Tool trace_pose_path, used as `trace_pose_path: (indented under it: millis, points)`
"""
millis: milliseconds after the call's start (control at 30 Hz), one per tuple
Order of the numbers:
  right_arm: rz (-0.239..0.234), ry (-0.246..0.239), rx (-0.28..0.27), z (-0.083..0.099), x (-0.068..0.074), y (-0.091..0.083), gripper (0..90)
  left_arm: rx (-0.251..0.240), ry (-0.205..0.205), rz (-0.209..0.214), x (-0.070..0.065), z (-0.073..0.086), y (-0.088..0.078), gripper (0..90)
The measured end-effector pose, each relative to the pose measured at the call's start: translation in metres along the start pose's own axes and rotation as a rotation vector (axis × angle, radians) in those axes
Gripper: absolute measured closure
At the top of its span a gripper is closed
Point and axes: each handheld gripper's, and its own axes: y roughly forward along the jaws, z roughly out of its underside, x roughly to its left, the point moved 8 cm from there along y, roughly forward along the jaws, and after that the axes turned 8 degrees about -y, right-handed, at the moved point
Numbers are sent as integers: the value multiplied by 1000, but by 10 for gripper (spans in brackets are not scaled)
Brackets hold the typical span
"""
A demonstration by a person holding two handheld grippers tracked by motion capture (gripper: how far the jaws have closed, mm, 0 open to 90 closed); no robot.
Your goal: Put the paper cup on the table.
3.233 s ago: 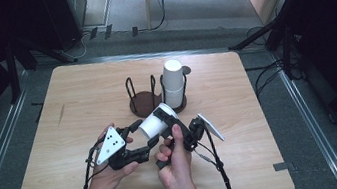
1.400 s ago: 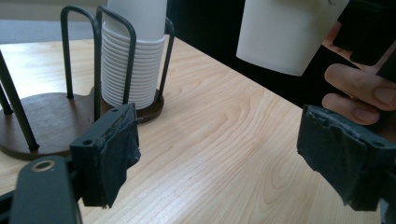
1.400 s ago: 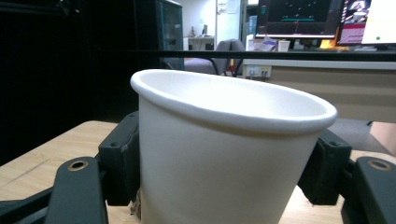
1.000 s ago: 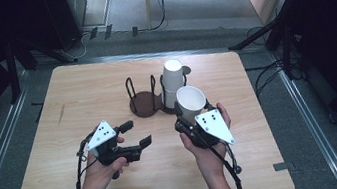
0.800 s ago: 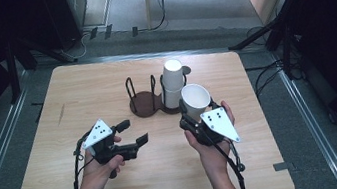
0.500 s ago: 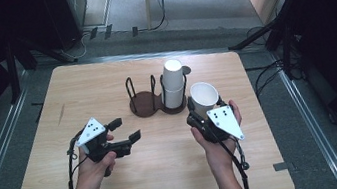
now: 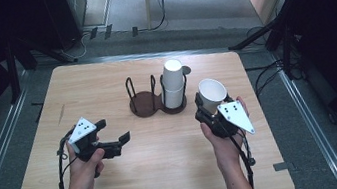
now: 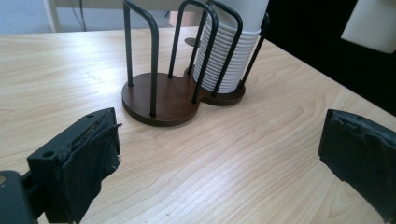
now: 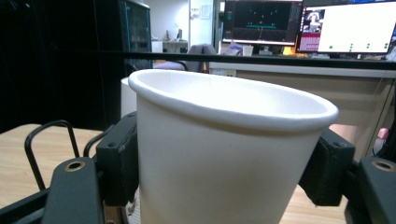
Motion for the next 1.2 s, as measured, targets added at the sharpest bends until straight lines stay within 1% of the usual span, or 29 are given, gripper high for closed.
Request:
trace_pose_path:
  millis: [33, 100, 167, 233, 300, 400, 500, 533, 567, 667, 700, 767, 800, 833, 900, 933, 967, 1000, 1033, 1100, 1133, 1167, 1200]
  points:
    - [2, -2, 11, 2, -2, 1, 272, -1, -4, 3, 2, 0, -2, 0]
    - [-4, 4, 36, 5, -4, 3, 273, -20, -13, 2, 7, -2, -6, 0]
    - [4, -3, 57, 8, -8, 5, 274, -33, -23, -8, 13, -1, -10, 0]
    - [18, 2, 72, 11, -10, 6, 274, -37, -21, -14, 17, 0, -14, 0]
    - [27, -11, 78, 13, -14, 8, 274, -50, -25, -32, 25, 3, -20, 0]
    - [21, -1, 91, 16, -17, 12, 275, -61, -20, -61, 34, 6, -27, 0]
    - [28, -6, 84, 18, -21, 14, 275, -83, -20, -95, 44, 11, -37, 0]
    - [29, -12, 73, 18, -23, 15, 275, -88, -17, -102, 46, 12, -39, 0]
    - [27, -8, 70, 19, -24, 16, 276, -94, -19, -113, 50, 14, -42, 0]
    - [40, -4, 58, 21, -31, 19, 279, -107, -20, -163, 63, 23, -51, 0]
    - [46, -24, 36, 22, -33, 20, 283, -102, -19, -173, 67, 26, -54, 0]
    - [27, -40, 34, 24, -35, 22, 285, -97, -21, -190, 74, 32, -59, 0]
    - [26, -45, 39, 26, -35, 23, 285, -94, -30, -206, 81, 36, -64, 0]
    - [27, -63, 34, 28, -36, 25, 285, -91, -32, -217, 85, 39, -67, 0]
    - [34, -60, 33, 30, -38, 27, 284, -89, -33, -230, 92, 42, -72, 0]
    - [36, -60, 26, 31, -38, 28, 284, -94, -39, -241, 97, 44, -77, 0]
    - [42, -77, -6, 31, -40, 30, 286, -99, -42, -252, 101, 45, -80, 0]
    - [50, -98, -23, 31, -41, 32, 288, -106, -41, -273, 107, 48, -85, 0]
    - [54, -97, -10, 35, -42, 34, 288, -118, -38, -296, 112, 49, -89, 0]
    - [66, -70, 9, 42, -46, 39, 288, -140, -22, -333, 121, 53, -96, 0]
    - [67, -54, 14, 45, -49, 42, 288, -149, -27, -341, 124, 54, -98, 0]
    - [64, -36, 21, 48, -50, 43, 288, -151, -29, -343, 128, 55, -100, 0]
    - [70, -22, 27, 51, -53, 45, 288, -157, -38, -342, 131, 56, -102, 0]
